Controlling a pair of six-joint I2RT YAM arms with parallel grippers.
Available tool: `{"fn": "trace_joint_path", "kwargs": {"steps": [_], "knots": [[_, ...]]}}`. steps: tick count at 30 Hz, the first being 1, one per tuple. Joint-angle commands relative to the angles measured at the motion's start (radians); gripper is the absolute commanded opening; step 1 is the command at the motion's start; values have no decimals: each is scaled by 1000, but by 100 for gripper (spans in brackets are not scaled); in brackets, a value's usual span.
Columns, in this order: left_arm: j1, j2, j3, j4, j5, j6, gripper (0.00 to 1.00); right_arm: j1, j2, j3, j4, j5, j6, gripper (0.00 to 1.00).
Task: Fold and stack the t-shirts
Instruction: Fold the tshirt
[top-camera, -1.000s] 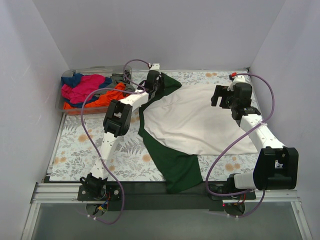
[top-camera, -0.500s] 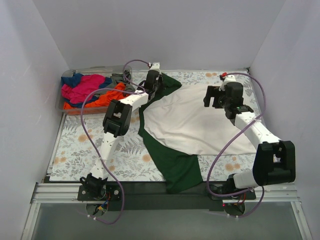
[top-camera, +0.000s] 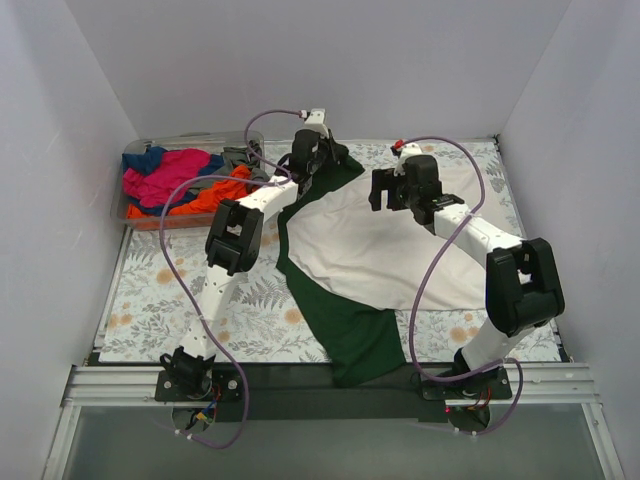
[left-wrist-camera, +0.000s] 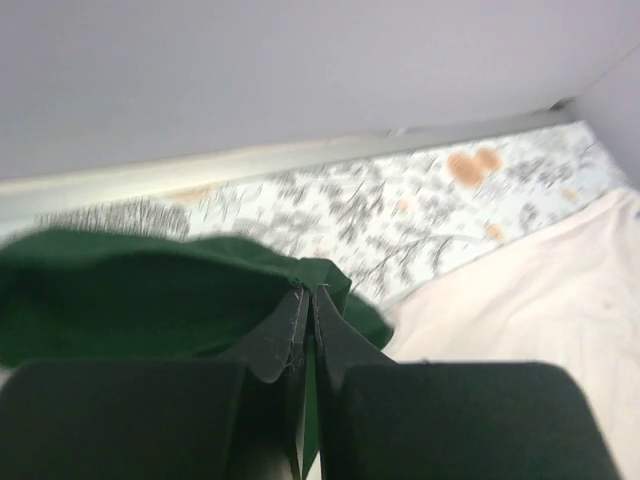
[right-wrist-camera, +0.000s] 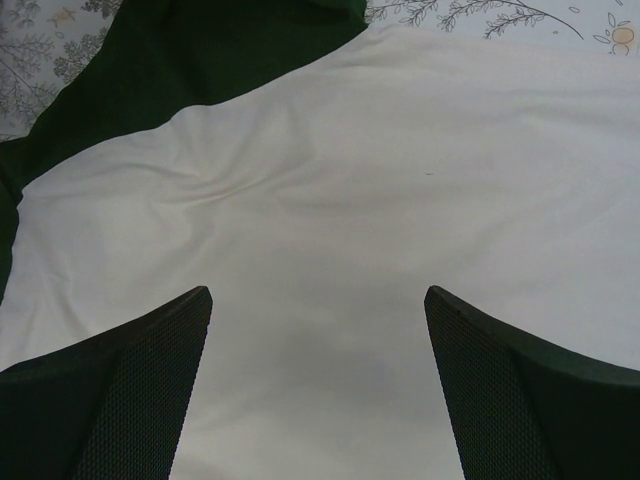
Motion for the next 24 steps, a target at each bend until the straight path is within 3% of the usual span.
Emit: {"fn": "trace_joint_path", "kwargs": {"steps": [1,3,5,7,8,13,18,24], "knots": [[-4,6,60,160,46,15,6,16,27,50,45,29,1,79],[-4,41,96,194,58,14,11,22,47,59,45,36,-2,79],[-4,68,126,230,63,17,50,24,59,61,45,36,-4,79],[-4,112,181,227,55,29,75,24,68,58,45,42,-6,79],[-4,124,192,230,50,37,96,24,71,58,45,48,-6,79],[-2,158,204,243,15,89,96,25,70,37,48,62,-7,79],[-2,11,6,299,-26,81,96,25,67,32,58,59,-6,79],[5,-23,-32,169,-100,110,95,27,41,1,70,42,-1,79]]}}
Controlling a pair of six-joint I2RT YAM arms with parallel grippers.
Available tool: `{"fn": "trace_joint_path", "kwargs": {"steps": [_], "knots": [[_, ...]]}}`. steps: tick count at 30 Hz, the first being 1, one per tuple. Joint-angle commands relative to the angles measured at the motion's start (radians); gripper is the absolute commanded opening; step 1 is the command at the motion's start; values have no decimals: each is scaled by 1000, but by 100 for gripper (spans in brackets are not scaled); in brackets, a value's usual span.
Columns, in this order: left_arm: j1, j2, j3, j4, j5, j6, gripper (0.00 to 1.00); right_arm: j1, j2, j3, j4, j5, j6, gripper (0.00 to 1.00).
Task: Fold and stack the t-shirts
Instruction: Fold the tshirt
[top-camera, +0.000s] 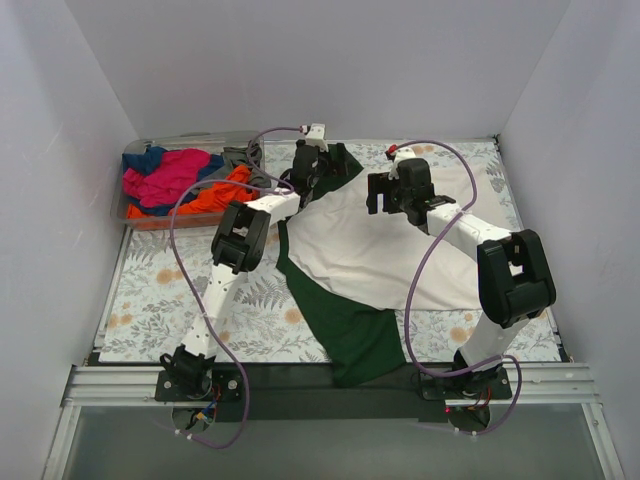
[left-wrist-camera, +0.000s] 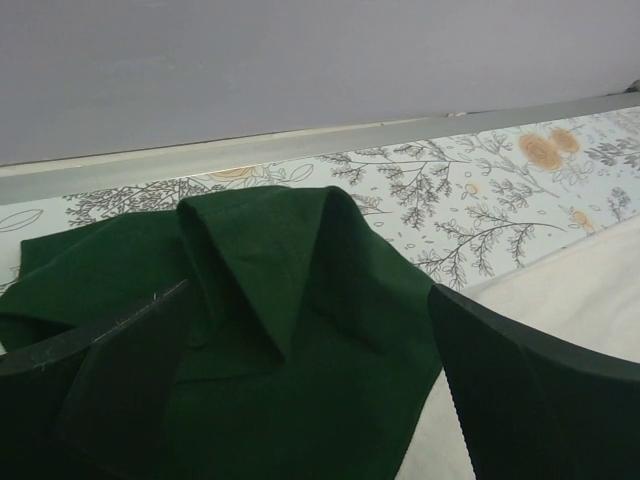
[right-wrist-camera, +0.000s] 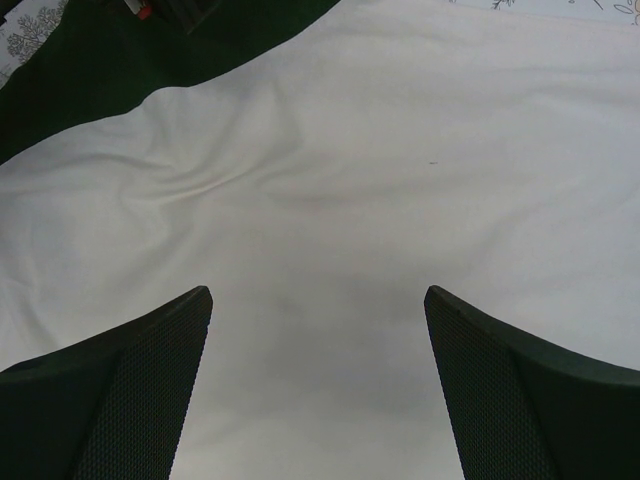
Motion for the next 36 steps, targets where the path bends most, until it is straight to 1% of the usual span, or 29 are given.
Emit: {"fn": "trace_joint_path", "kwargs": {"steps": [1,3,6,7,9,12,14,16,19,21,24,25,31,36], "knots": [[6,-122,15,-74,-49,38,93,4,-37,-17,48,-1,-1,79],[9,-138,-14,-95,-39,27,91,3,-51,-32,52,5,-3,79],[10,-196,-106,-33,0,-5,91,3,-59,-47,55,16,-7,79],[13,-204,-134,-39,50,-19,91,4,-59,-49,55,19,-9,79],[17,-200,-114,-77,76,-44,91,4,-56,-51,55,19,-9,79],[20,-169,-50,-180,67,-51,89,4,-52,-49,55,7,-7,79],[23,-155,-13,-203,49,-48,88,3,-54,-52,57,-3,-4,79],[23,-143,4,-229,32,-38,81,4,-56,-54,58,-3,-4,79],[27,-132,18,-254,14,-28,75,4,-62,-57,58,4,-4,79],[30,-123,25,-263,18,-25,70,4,-60,-55,60,4,-4,79],[32,-109,47,-284,24,-19,67,3,-57,-54,60,-6,-3,79],[32,-105,48,-286,26,-18,64,4,-56,-54,60,-6,-1,79],[32,-86,52,-297,21,-7,62,4,-54,-54,60,-6,-1,79],[33,-56,84,-310,18,-1,59,3,-52,-55,60,-6,-1,79]]}}
